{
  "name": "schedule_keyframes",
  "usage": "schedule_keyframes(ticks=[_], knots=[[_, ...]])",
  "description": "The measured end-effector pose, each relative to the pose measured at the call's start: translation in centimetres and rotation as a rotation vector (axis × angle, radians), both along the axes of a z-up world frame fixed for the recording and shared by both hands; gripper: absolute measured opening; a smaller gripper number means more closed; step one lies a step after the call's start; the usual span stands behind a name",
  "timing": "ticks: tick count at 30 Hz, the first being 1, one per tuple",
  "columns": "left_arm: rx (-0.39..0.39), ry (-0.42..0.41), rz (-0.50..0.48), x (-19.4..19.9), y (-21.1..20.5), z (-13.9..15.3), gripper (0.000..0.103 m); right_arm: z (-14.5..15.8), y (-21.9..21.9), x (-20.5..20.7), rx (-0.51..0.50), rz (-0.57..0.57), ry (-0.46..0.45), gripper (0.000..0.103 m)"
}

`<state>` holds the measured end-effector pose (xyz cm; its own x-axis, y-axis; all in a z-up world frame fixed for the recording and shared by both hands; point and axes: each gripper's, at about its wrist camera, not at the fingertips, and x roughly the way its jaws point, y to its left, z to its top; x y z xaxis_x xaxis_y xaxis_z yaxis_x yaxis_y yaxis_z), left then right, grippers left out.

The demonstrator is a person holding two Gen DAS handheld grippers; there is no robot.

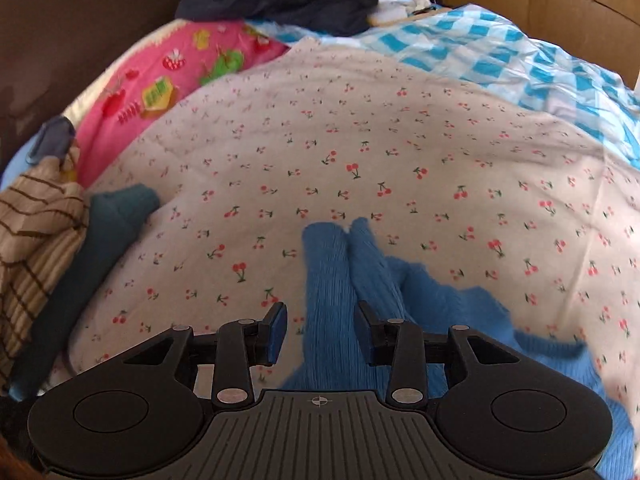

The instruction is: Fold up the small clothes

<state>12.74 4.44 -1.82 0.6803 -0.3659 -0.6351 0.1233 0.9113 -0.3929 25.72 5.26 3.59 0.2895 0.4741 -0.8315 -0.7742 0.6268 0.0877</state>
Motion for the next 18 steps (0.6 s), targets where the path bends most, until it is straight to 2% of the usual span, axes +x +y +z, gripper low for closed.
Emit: schedule_keyframes(ticks=[3, 5, 7, 9, 12, 14, 16, 18], knots=[[-0.016, 0.007, 0.0, 0.1, 0.3, -0.1, 0.024, -1.0, 1.9, 0.8, -0.094, -0.004, -0.018, 0.036], [-0.02, 0.009, 0.003, 0.2, 0.5, 0.0, 0.024, -1.7, 2.8, 1.1, -0.151, -0.011, -0.011, 0.032], [-0.024, 0.014, 0.009, 0.3, 0.7, 0.0, 0.024, -1.7, 3.2, 1.1, -0.175, -0.015, -0.023, 0.013], [-0.037, 0.019, 0.019, 0.3, 0.9, 0.0, 0.024, -0.8, 2.9, 1.2, -0.139, -0.027, -0.014, 0.008], [-0.046, 0.005, 0.055, 0.0, 1.7, 0.4, 0.025, 2.7, 1.8, 1.2, 0.013, -0.071, -0.029, 0.007], [-0.042, -0.027, 0.104, -0.4, 2.5, 0.8, 0.031, 6.0, -0.1, 1.2, 0.175, -0.13, -0.039, 0.006], [-0.046, -0.067, 0.173, -0.8, 3.5, 1.2, 0.044, 9.1, -2.9, 0.9, 0.347, -0.196, -0.051, 0.006], [-0.035, -0.098, 0.251, -1.1, 4.4, 1.6, 0.051, 11.4, -6.7, 0.1, 0.498, -0.272, -0.073, 0.006]])
